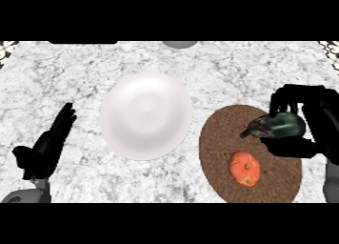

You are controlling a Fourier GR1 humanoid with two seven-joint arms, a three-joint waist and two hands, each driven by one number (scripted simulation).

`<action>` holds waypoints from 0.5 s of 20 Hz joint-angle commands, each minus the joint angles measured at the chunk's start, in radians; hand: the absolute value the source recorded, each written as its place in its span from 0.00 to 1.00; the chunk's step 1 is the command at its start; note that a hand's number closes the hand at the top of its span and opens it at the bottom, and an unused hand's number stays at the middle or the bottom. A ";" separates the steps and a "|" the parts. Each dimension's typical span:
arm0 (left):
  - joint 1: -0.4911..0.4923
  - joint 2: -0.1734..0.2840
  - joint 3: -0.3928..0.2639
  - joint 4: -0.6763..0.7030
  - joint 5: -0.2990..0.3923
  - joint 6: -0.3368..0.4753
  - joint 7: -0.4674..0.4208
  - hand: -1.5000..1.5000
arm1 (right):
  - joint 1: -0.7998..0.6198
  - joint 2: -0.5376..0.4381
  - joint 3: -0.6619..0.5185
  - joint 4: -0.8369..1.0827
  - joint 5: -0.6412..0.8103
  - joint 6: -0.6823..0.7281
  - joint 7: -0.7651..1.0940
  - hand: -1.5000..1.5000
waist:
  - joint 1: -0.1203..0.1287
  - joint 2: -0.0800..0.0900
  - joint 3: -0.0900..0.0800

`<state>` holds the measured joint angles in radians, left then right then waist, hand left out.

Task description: Pick the eggplant from the placemat and place it in the plate

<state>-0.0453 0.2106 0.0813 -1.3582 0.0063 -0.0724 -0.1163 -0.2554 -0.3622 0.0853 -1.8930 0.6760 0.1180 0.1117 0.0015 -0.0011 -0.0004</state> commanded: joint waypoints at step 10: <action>-0.032 0.003 0.023 0.050 -0.011 -0.018 -0.042 0.50 | -0.358 0.259 0.166 0.282 0.104 0.055 0.165 1.00 | 0.013 0.003 0.000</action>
<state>-0.0729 0.2084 0.0939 -1.3191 -0.0041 -0.0842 -0.1325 -0.5213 -0.1804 0.2183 -1.7508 0.7594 0.1852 0.2727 0.0100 0.0006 -0.0006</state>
